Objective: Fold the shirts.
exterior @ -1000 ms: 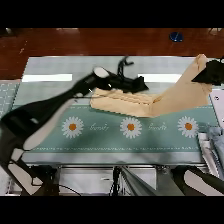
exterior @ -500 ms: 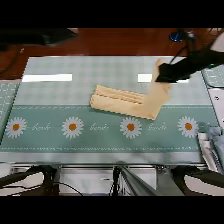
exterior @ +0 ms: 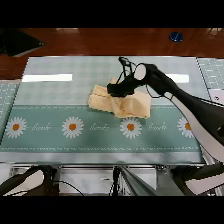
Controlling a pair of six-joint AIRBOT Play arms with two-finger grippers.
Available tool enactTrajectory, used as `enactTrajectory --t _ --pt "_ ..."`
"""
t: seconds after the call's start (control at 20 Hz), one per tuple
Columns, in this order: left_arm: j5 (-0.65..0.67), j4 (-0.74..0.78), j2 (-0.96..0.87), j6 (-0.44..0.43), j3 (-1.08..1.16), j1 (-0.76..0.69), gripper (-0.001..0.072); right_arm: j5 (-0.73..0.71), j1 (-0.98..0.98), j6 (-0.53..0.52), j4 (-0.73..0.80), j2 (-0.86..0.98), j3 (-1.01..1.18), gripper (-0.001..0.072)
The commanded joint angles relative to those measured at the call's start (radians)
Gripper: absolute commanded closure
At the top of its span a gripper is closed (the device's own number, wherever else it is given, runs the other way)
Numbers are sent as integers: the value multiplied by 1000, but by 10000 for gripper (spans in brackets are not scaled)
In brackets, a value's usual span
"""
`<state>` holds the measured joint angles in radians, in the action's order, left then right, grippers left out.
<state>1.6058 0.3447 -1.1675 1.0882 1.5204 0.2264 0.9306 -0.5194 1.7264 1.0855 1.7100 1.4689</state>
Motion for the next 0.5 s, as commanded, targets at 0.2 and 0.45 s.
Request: enactTrajectory --t 0.2,0.45 --pt "-60 5 27 -60 -300 -179 683 -267 -58 -127 -264 -14 1 227" --pt "-197 132 23 -93 -497 -209 683 14 134 -151 80 -233 1 229"
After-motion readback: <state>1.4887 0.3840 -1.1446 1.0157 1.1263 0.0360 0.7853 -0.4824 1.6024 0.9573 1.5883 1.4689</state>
